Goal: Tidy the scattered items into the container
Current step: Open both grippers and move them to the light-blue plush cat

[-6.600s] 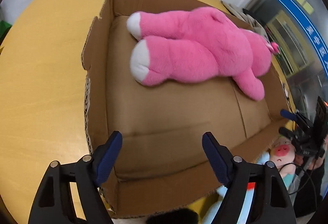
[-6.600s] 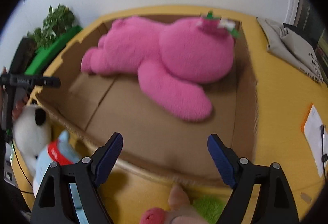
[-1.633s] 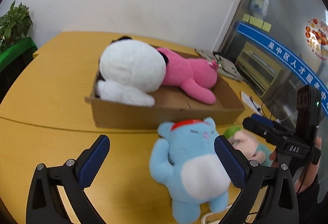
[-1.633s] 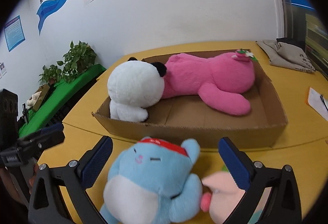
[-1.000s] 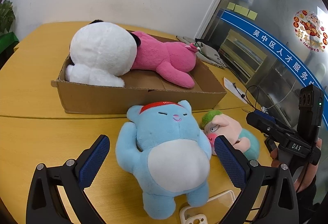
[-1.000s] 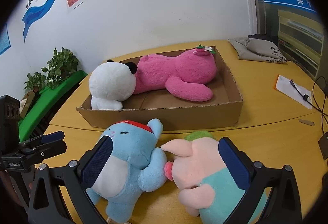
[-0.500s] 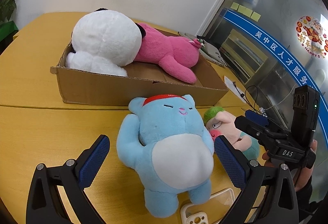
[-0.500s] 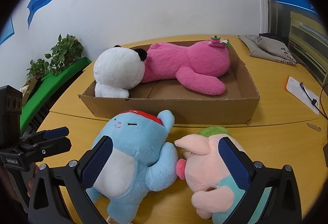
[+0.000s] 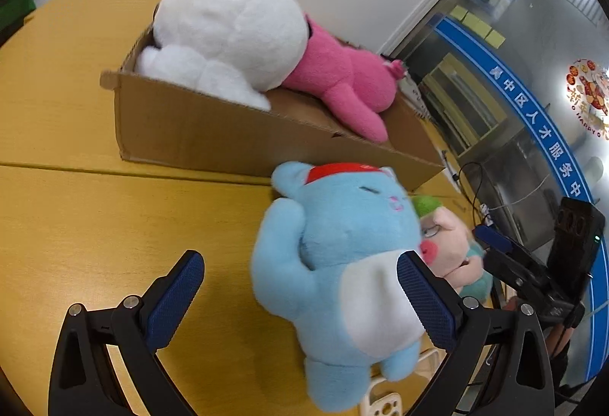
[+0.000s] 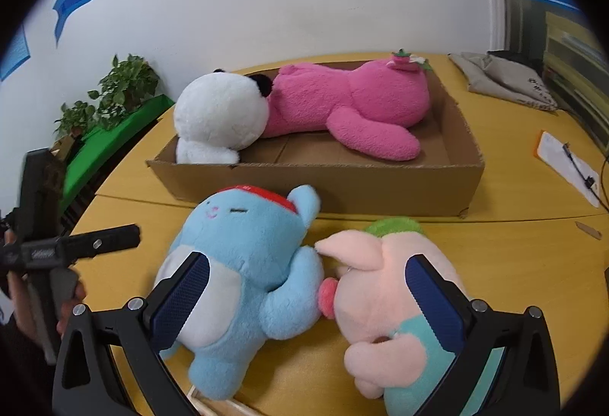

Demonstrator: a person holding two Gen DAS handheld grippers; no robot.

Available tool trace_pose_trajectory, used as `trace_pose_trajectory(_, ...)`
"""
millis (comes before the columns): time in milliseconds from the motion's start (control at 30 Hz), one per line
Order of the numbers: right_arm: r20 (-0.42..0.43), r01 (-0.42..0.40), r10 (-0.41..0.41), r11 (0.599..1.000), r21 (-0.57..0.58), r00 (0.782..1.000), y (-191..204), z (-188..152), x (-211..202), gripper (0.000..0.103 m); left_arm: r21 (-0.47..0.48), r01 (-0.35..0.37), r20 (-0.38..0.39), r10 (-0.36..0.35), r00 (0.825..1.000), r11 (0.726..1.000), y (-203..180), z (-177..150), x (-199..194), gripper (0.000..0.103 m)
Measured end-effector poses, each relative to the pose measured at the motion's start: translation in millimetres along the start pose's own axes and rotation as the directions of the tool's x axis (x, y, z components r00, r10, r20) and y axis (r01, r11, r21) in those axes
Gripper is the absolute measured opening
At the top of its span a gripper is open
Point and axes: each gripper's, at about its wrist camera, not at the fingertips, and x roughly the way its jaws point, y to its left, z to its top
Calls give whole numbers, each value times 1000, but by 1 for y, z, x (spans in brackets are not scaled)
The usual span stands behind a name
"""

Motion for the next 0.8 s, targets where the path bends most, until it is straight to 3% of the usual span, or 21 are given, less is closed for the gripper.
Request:
trace_pose_trajectory(33,-10,-8,8,1000,-10,1000,3,-2,1,102,-8,-2,-23,2,1000,1000,4,0,6,93)
trace_pose_trajectory(100,-25,-15,15,1000,-27,1000,12,-6,6,99,-42,35,-71,-38,997,998,11,-1,20,70)
trace_pose_trajectory(200,-64,-71,68,996,-46,996,30,-15,20,89,-87,122,-102,-130,986,989,19,-6,34,66)
trace_pose_trajectory(233,-85,-95,90,994,-59,992,37,-19,27,82,-94,133,-107,-142,984,987,22,-7,37,66)
trace_pose_trajectory(267,-113,-121,112,990,-71,987,45,-23,36,77,-96,127,-108,-137,985,987,23,-8,37,64)
trace_pose_trajectory(333,-146,-166,155,984,-67,977,57,-30,52,73,-99,102,-116,-113,987,990,26,-11,36,49)
trace_pose_trajectory(367,-130,-164,154,984,-65,979,61,-31,54,73,-91,69,-127,-80,989,993,27,-13,36,36)
trace_pose_trajectory(500,-123,-247,238,967,-69,964,73,-25,57,74,-109,17,-127,-31,991,994,39,-24,19,36)
trace_pose_trajectory(600,-151,-376,365,925,-50,919,80,-25,64,74,-124,-36,-85,26,996,992,50,-35,-9,36)
trace_pose_trajectory(667,-159,-416,402,907,-66,902,87,-26,64,74,-137,-46,-63,38,997,989,57,-40,-26,36)
trace_pose_trajectory(733,-116,-393,383,916,-78,916,88,-23,56,73,-152,-72,-59,64,996,986,66,-45,-36,36)
trace_pose_trajectory(800,-62,-371,367,927,-60,928,77,-16,44,73,-178,-77,-53,69,996,981,73,-46,-39,43)
